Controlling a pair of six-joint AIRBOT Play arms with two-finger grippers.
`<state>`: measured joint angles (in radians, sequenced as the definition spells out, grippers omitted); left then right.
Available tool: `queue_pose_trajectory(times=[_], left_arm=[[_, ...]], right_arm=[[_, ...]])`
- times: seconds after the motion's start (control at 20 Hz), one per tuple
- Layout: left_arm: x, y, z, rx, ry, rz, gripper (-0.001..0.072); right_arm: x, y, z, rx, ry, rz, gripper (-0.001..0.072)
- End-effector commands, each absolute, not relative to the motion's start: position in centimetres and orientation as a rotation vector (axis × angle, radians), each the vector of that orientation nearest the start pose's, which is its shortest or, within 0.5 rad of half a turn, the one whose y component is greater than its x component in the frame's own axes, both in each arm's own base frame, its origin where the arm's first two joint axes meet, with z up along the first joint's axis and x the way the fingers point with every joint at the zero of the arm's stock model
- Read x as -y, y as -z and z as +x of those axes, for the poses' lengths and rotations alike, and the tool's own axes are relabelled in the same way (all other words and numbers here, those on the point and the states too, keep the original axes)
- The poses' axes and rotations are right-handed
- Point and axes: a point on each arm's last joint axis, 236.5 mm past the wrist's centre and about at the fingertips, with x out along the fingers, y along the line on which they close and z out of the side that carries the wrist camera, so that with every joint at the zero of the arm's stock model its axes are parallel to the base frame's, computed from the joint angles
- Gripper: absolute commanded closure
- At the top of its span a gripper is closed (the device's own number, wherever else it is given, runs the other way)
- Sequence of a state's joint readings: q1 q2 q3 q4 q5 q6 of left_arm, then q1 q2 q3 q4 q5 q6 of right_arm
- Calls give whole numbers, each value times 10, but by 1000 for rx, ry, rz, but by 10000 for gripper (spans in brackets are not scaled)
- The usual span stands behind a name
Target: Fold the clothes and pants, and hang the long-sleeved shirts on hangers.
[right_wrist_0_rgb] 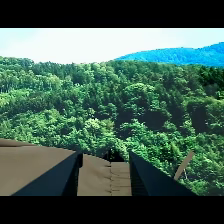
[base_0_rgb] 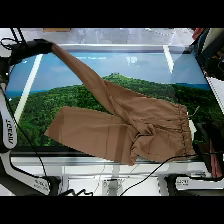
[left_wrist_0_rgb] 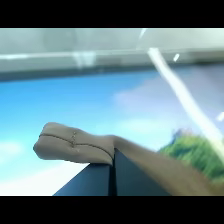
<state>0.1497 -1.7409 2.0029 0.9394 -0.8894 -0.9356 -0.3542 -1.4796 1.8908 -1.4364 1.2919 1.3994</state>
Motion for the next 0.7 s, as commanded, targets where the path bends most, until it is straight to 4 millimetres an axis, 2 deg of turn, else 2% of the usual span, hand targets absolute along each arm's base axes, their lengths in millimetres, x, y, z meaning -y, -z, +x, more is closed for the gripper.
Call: queue_pose_trajectory(times=[0.0, 0.05, 0.15, 0.25, 0.3, 0.35, 0.45, 0.55, 0.6, 0.65], left_arm=[[-40, -93, 544, -969, 295, 283, 696], [-50, -54, 519, -1112, 299, 279, 696], [-58, 14, 481, -1286, 313, 214, 696], [-77, 66, 442, -1445, 293, 239, 695], [-91, 78, 429, -1504, 258, 282, 695], [-110, 81, 423, -1545, 191, 335, 695], [-147, 71, 430, -1527, 18, 415, 694], [-157, 66, 434, -1508, -33, 435, 692], [-157, 66, 435, -1506, -32, 436, 588], [-156, 66, 437, -1495, -32, 436, 204]], right_arm=[[142, -194, 475, -864, 150, 88, 382], [142, -194, 475, -864, 150, 88, 382], [141, -194, 475, -863, 146, 92, 382], [139, -194, 476, -861, 140, 96, 382], [139, -194, 476, -860, 138, 97, 382], [139, -194, 476, -860, 139, 97, 382], [139, -194, 476, -859, 139, 97, 382], [139, -194, 476, -859, 137, 99, 382], [139, -194, 476, -859, 136, 100, 382], [138, -194, 476, -859, 135, 100, 382]])
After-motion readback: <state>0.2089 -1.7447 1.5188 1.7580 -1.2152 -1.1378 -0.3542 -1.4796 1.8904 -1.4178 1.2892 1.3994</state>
